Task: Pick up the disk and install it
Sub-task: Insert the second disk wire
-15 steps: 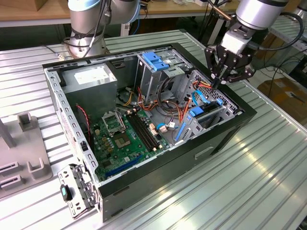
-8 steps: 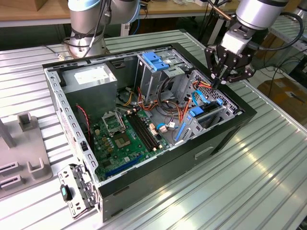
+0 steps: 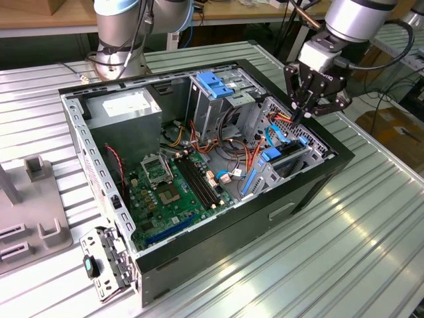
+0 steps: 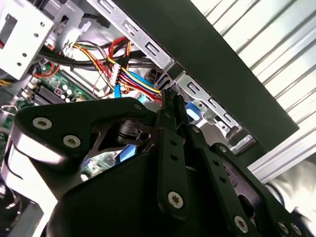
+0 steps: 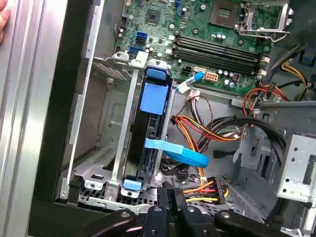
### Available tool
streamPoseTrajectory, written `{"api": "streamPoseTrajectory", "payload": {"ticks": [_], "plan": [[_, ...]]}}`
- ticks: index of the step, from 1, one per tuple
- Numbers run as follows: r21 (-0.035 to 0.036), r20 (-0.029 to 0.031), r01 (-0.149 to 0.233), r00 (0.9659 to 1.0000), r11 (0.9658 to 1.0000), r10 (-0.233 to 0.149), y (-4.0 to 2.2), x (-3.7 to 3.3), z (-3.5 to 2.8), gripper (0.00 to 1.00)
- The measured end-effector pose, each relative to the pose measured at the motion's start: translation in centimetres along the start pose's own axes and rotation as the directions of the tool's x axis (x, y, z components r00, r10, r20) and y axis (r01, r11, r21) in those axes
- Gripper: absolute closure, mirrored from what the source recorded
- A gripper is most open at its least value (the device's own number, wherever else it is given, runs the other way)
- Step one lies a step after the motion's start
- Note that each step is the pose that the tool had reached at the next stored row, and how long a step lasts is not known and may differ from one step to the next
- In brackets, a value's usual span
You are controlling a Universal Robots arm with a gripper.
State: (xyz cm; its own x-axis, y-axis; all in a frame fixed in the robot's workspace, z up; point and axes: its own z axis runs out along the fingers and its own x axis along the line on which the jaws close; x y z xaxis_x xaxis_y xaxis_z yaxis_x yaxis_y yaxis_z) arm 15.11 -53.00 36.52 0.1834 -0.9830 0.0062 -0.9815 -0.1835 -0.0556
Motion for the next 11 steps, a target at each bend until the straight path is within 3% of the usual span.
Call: {"api": "streamPoseTrajectory", "payload": {"ticks": [3,11], "plan": [[-0.0003,-0.0033,-0.059,0.9983,0.9983,0.059,0.02,0.00,0.08,0.84],[-0.0003,-0.0036,-0.064,0.9979,0.9980,0.064,0.17,-0.03,0.07,0.84]]}}
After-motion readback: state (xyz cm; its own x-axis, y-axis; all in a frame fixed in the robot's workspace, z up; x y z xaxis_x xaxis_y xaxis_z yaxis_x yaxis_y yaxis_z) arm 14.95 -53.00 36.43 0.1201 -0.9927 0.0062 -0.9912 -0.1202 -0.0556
